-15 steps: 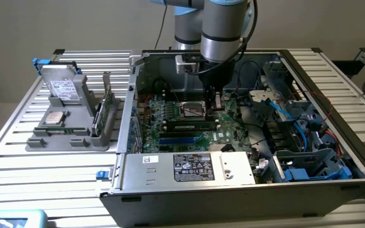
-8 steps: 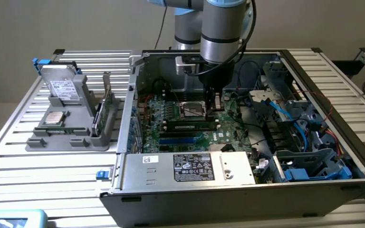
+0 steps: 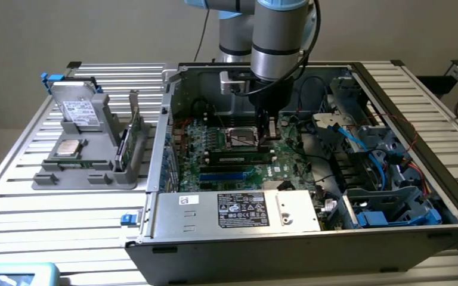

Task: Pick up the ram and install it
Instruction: 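Press down the ram until it locks into place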

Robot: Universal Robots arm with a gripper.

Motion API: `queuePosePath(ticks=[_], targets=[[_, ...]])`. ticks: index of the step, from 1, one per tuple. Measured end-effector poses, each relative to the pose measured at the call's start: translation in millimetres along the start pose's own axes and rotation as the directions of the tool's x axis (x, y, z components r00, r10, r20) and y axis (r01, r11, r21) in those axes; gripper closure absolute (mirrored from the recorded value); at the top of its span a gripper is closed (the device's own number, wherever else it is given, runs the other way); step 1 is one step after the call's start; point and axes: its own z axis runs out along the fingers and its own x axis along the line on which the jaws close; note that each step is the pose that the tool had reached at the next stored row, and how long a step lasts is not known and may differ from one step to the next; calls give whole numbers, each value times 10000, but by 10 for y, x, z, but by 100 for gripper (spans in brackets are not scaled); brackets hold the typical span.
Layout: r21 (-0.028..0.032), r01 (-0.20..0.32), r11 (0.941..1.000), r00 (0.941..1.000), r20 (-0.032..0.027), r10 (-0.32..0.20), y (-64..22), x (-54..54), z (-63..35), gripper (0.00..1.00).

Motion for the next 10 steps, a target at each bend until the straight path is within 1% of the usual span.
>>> queuePosePath(ticks=[10], targets=[[0, 0, 10000, 10000, -12, 0, 1, -8, 38, 89]])
